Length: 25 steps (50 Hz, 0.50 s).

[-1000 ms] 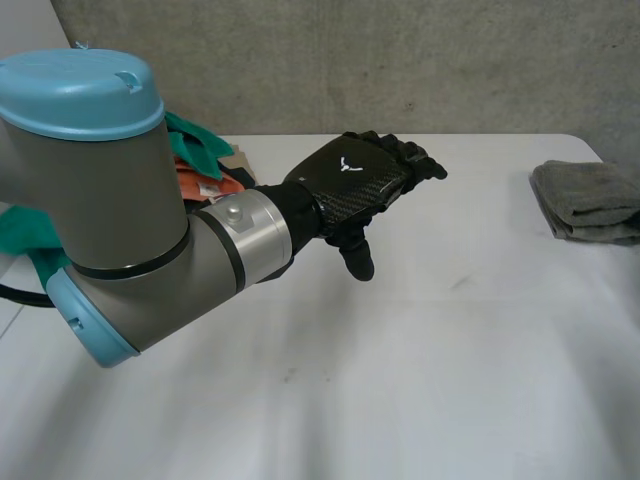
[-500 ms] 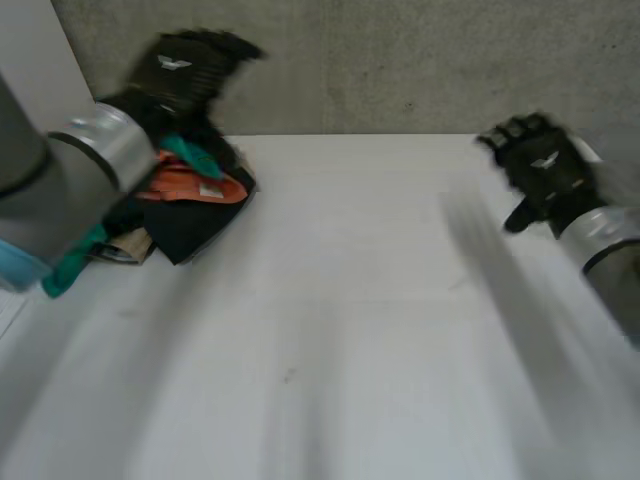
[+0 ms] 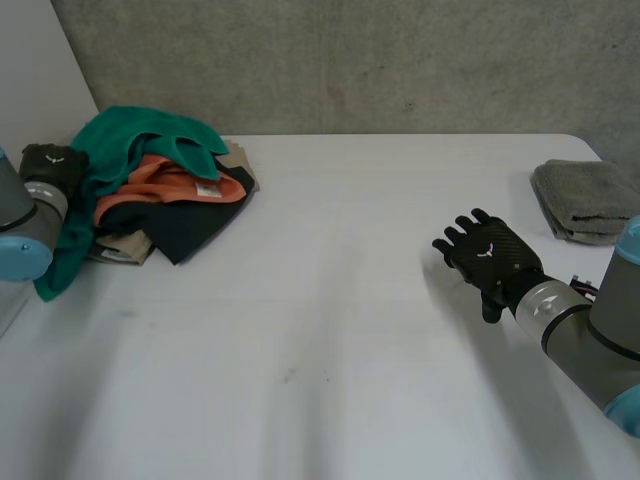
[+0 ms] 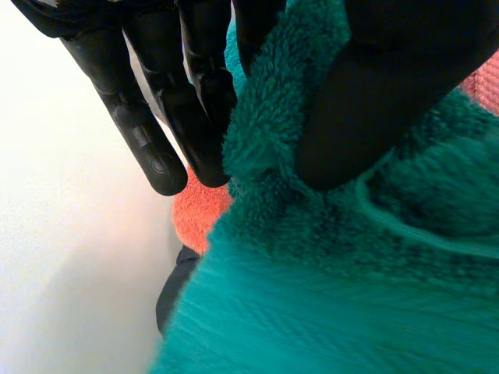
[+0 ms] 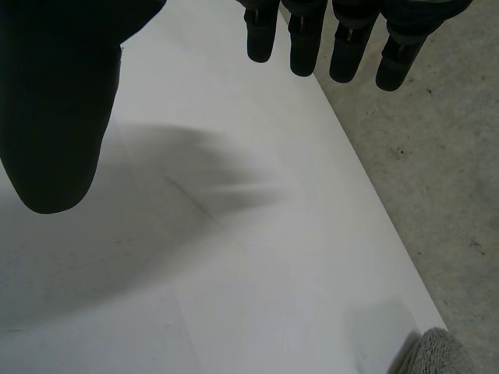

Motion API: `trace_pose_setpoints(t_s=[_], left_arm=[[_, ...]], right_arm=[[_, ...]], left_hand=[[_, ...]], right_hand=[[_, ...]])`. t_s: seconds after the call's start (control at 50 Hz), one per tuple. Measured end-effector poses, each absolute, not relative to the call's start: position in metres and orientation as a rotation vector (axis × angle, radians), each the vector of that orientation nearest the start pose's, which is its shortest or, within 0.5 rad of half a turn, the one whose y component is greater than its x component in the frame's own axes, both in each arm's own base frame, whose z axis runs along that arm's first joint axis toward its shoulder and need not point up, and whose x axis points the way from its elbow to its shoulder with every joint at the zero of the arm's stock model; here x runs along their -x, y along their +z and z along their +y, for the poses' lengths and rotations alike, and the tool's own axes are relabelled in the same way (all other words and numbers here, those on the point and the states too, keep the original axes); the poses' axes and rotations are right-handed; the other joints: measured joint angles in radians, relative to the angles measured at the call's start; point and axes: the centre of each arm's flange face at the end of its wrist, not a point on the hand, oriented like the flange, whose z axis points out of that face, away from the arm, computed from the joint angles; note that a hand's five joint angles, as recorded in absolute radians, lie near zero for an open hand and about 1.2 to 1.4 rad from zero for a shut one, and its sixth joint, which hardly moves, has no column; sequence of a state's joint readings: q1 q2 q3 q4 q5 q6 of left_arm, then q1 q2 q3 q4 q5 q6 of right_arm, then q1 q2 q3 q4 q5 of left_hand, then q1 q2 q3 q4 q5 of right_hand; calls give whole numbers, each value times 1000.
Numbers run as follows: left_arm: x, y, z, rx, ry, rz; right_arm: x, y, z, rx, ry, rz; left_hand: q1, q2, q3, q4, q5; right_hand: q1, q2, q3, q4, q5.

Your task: Fold the laundry.

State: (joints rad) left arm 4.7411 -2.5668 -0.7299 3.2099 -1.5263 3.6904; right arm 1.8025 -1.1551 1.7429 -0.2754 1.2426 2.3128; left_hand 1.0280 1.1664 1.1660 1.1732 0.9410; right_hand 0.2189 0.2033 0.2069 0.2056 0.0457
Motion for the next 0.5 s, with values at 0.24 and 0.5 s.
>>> trace_pose_setpoints(t_s=[0.24,0.5], left_arm=[[173,275,-460,-592,-2129,1806],[288,357,-316,-923,-2592,1780]], right_arm=[[-230,156,-291,1497,-1957,2097],[-213,194,-306,1074,-2051,2159]], left_hand=[[14,19,21,23,9],[23,23,21,23,33]], right_hand=[[0,0,0,0,0],[0,0,0,0,0]])
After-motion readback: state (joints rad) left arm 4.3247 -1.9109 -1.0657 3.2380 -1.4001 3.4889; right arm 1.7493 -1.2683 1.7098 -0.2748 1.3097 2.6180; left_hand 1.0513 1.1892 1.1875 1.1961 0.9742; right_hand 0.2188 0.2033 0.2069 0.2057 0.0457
